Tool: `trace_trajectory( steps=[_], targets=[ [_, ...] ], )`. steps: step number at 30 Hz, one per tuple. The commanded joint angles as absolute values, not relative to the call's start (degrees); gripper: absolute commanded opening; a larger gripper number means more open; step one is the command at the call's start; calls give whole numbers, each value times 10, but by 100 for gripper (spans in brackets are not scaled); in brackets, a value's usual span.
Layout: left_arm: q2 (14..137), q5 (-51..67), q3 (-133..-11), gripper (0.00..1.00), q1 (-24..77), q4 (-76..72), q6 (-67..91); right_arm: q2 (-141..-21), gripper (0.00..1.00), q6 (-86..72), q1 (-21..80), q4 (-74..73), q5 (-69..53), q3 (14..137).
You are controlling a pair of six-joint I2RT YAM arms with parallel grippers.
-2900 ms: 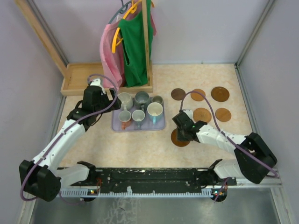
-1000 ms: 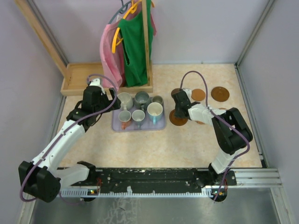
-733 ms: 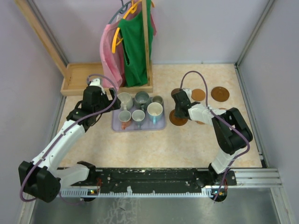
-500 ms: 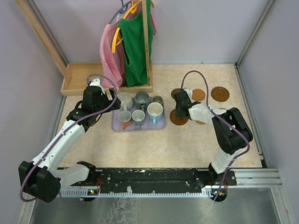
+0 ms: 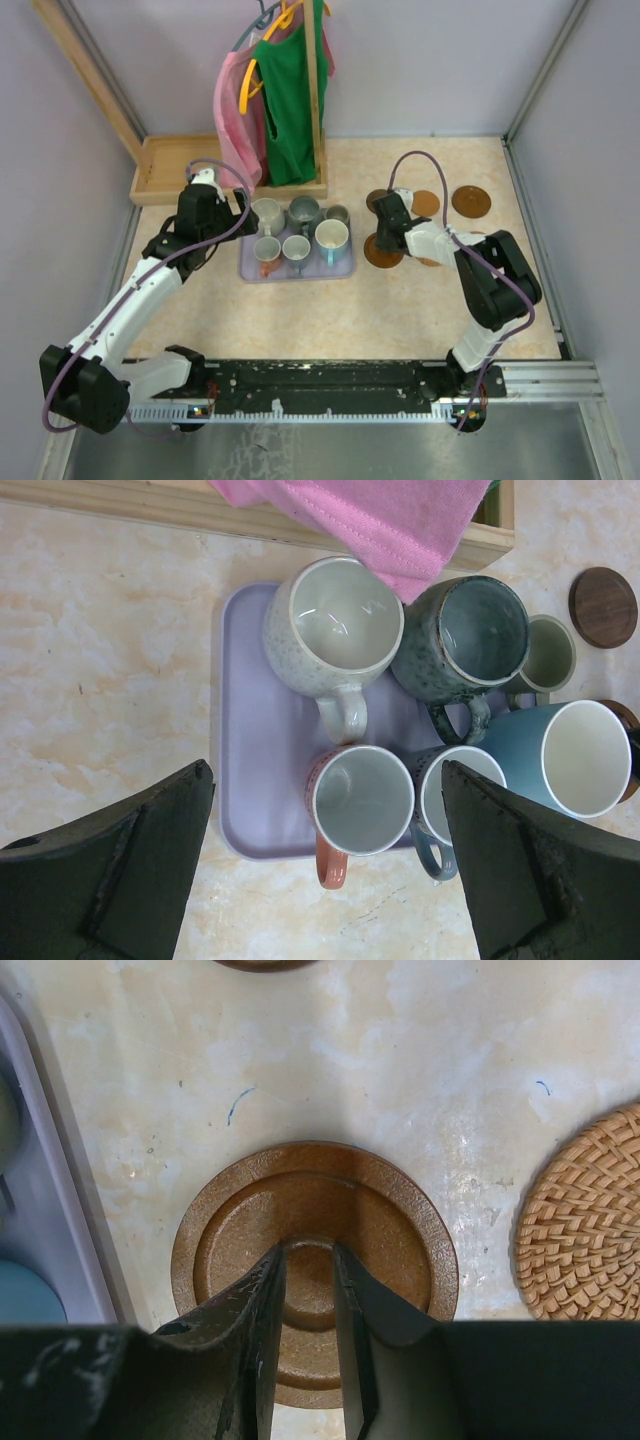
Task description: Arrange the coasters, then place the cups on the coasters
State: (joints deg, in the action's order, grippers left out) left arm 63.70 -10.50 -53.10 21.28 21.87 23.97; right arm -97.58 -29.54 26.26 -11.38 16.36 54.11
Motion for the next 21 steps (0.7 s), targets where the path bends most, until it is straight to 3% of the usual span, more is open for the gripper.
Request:
trace_trajectory(
  steps=[1,16,21],
  targets=[
    [625,-111,-530,100,217,210,236,-979,27,-284,247,-140,185,520],
    [619,-100,-532,100,217,214,241,-904,29,-267,261,-170,175,558],
    [618,-100,-535,100,217,214,242,-864,34,-259,267,-185,171,570]
  ],
)
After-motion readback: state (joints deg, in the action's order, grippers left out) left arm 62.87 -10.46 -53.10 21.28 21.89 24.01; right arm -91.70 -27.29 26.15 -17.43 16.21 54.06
